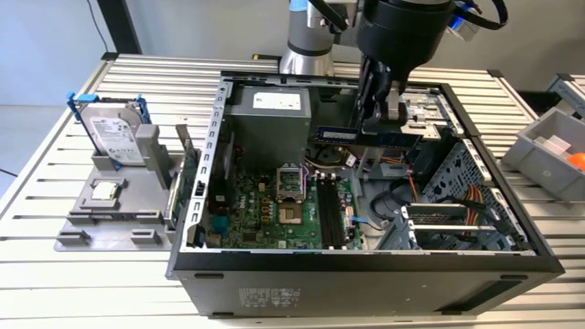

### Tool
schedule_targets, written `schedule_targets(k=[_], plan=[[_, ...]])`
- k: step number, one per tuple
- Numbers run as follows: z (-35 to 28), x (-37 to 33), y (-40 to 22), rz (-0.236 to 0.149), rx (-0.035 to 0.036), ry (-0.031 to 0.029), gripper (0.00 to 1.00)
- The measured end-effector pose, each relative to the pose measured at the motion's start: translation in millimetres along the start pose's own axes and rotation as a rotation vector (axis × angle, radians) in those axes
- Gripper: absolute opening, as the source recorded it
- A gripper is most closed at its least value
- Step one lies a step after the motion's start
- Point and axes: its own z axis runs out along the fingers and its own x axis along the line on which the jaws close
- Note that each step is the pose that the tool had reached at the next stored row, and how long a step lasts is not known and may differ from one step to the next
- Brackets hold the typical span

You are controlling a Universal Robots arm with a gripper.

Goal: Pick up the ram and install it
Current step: 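Pick up the ram and move it above insertion slot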

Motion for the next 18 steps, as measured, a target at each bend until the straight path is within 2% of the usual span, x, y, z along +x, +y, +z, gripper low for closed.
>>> schedule_targets(k=[18], plan=[[0.0, -0.1, -1.7, 0.000, 0.0000, 0.0000, 0.00]])
